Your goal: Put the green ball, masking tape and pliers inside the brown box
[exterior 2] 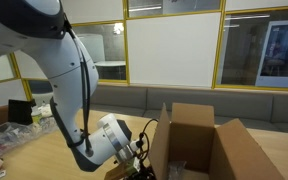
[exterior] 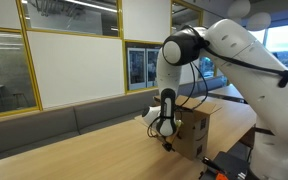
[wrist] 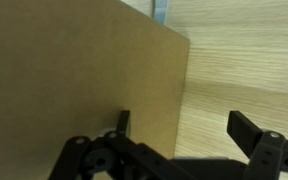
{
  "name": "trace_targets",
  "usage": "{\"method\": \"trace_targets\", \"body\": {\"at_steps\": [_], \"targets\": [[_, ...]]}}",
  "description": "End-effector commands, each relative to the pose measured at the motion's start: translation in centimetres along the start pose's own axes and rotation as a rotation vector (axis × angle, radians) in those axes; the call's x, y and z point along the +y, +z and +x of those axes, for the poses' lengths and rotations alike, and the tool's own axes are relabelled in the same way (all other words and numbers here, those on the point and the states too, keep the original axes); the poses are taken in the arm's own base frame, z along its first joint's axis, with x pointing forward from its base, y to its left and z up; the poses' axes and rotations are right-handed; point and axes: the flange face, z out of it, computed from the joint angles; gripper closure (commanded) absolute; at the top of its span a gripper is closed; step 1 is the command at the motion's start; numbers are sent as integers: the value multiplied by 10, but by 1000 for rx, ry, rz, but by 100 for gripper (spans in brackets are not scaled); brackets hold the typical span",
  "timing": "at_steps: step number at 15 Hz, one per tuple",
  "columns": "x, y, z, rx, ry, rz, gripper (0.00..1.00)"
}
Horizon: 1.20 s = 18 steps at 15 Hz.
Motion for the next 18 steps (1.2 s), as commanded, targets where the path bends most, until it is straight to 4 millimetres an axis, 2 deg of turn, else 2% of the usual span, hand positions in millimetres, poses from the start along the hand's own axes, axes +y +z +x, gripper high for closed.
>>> {"method": "trace_targets", "body": {"at_steps": [1,5,10,15,18], "targets": [[45,41,10,-33,114,-51,0],[90,78,12,-87,226,-73,0],[145,112,12,-125,352,-89,0],[204,135,8,-153,467,-114,0],[231,139,7,-162,526,-121,0]]}}
